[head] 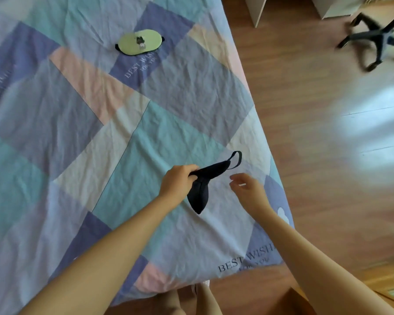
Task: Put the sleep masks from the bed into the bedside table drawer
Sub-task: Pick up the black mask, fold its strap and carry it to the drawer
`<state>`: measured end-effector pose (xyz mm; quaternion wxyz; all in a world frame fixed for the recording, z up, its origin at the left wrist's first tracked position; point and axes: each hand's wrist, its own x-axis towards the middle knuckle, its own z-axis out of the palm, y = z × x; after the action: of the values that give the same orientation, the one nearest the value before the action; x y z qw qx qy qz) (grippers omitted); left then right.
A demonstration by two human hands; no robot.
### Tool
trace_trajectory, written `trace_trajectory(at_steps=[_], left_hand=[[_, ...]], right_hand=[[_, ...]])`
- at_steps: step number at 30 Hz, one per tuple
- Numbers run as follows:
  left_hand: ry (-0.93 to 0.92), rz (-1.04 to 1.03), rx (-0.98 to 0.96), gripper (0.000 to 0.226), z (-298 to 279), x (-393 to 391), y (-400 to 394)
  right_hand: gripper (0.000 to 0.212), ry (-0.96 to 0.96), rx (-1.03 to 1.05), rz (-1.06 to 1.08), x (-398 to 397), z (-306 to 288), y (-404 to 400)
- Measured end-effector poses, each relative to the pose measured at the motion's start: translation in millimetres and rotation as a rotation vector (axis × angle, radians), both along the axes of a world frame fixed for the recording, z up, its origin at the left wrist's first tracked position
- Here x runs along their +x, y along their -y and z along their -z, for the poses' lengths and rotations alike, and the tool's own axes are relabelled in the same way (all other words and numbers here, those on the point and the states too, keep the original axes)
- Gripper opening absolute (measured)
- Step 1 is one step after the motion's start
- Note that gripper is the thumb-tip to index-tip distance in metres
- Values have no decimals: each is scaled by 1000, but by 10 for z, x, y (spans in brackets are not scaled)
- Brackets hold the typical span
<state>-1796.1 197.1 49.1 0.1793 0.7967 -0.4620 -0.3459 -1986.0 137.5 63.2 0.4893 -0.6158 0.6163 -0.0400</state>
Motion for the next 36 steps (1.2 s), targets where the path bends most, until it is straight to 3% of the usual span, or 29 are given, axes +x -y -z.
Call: trace_trajectory(at_steps=[3,7,14,18,21,25,32,36], left_hand=[[-39,-96,-150,29,-464,151,29],[-58,-215,-318,40,-1169,266,82],[-111,-266,-512,42,-2102,352,-27],[-196,-287,-602,49,-2422,409,-184],[-367,-394,-624,55,-2661,445,-322],[-551,-495,-674,43,-2953,535,-467],[-852,-706,-714,31,-3307,1066,-879],[-969,-701,-752,30,-3437,1389,-1262]], right_hand=[[19,202,-37,254,8,-444,218],[21,386,-107,371,45,-1080,388],[16,629,57,-23,314,-1961,186],[47,903,257,120,465,-2226,-15],[55,1006,297,-59,556,-2429,-160],[44,885,204,-328,648,-2699,-329],[17,740,53,-263,854,-2855,-500],[24,718,-14,-296,998,-2895,-684]])
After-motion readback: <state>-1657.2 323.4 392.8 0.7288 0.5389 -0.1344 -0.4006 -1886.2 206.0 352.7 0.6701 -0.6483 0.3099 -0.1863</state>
